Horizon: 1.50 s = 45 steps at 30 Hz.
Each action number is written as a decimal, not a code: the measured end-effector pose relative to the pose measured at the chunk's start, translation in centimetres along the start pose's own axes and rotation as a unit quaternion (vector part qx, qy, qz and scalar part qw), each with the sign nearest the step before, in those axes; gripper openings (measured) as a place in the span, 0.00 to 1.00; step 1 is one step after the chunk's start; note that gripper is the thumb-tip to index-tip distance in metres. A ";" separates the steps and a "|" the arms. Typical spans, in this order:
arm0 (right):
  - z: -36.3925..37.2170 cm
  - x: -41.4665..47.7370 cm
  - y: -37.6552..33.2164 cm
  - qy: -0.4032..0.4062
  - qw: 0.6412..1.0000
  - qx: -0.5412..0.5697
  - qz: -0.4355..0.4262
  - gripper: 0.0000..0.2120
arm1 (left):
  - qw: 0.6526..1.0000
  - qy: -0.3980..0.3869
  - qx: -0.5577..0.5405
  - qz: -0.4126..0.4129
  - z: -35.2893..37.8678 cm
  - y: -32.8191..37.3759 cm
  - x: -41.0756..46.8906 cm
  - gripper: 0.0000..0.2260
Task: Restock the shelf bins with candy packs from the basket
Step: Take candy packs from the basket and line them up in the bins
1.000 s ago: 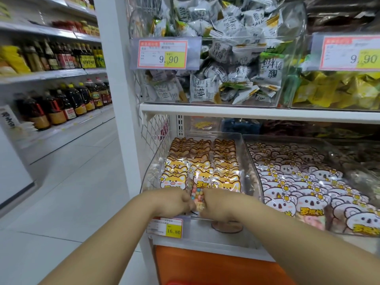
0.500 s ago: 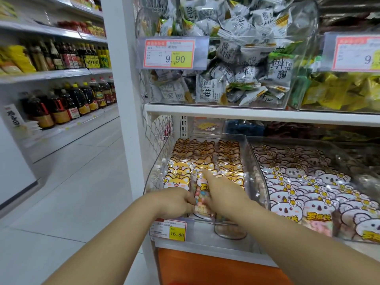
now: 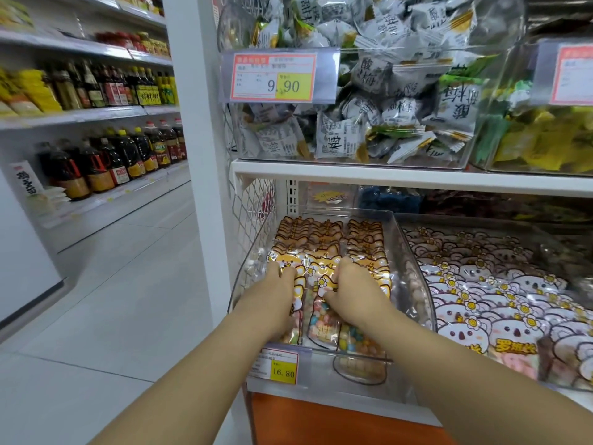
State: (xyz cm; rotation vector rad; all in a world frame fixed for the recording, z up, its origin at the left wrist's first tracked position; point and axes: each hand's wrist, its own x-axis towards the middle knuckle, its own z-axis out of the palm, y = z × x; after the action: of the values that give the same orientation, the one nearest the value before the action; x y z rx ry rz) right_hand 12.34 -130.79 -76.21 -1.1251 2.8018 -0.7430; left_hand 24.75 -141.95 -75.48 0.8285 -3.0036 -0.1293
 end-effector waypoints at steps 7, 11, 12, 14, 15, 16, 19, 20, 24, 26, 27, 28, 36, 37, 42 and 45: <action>-0.5 0.1 0.4 0.001 1.000 0.028 0.000 0.12 | 0.999 -0.020 0.032 0.007 -0.5 0.4 -0.3 0.39; -0.5 0.4 0.2 -0.002 1.000 0.023 -0.004 0.13 | 0.998 -0.047 0.051 -0.011 -0.7 0.7 -0.4 0.39; -0.4 0.5 0.1 -0.002 1.000 0.022 -0.004 0.13 | 0.997 -0.056 0.051 -0.015 -0.8 0.8 -0.3 0.40; -0.3 0.6 0.1 -0.002 1.000 0.025 -0.001 0.12 | 0.996 -0.072 0.050 -0.024 -1.1 0.8 -0.1 0.44; -0.2 0.6 0.1 -0.002 1.000 0.027 0.000 0.11 | 0.995 -0.076 0.050 -0.028 -1.3 0.9 0.0 0.44; -0.2 0.7 0.2 -0.001 1.000 0.027 -0.001 0.11 | 0.995 -0.078 0.050 -0.031 -1.4 0.9 0.1 0.42; -0.2 0.7 0.4 -0.011 0.999 0.036 -0.005 0.12 | 0.995 -0.082 0.046 -0.032 -1.5 1.0 0.2 0.38; -0.2 0.7 0.5 -0.015 0.999 0.040 -0.009 0.11 | 0.995 -0.081 0.049 -0.031 -1.6 1.0 0.0 0.37; -0.6 0.3 1.1 -0.010 0.998 0.061 -0.023 0.08 | 0.995 -0.067 0.069 -0.022 -1.8 1.2 -1.1 0.38; -0.6 0.0 1.3 -0.002 0.996 0.084 -0.024 0.07 | 0.995 -0.057 0.077 -0.025 -2.1 1.2 -1.7 0.37; -0.7 -0.1 1.2 -0.004 0.995 0.094 -0.025 0.06 | 0.995 -0.052 0.076 -0.027 -2.2 1.2 -2.0 0.36; -0.7 -0.2 1.1 -0.009 0.994 0.101 -0.029 0.06 | 0.996 -0.047 0.074 -0.029 -2.3 1.2 -2.3 0.35; -2.3 -1.3 0.6 0.006 0.995 0.077 -0.059 0.06 | 0.995 -0.029 0.082 -0.044 -2.6 1.5 -2.9 0.32; -2.5 -1.4 0.7 0.019 0.996 0.061 -0.062 0.06 | 0.995 -0.029 0.082 -0.046 -2.6 1.5 -2.9 0.32; -2.9 -1.9 0.5 0.039 0.998 -0.002 -0.055 0.02 | 0.995 -0.029 0.080 -0.047 -2.6 1.6 -3.0 0.32; -3.6 -2.7 0.4 0.030 0.998 0.001 -0.052 0.02 | 0.995 -0.024 0.083 -0.046 -2.5 1.5 -3.1 0.31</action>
State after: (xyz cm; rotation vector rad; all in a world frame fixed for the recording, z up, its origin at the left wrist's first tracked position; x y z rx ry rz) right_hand 13.34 -127.30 -73.59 -1.2763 2.8074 -0.8008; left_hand 26.75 -139.29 -72.84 0.9911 -3.0538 0.1022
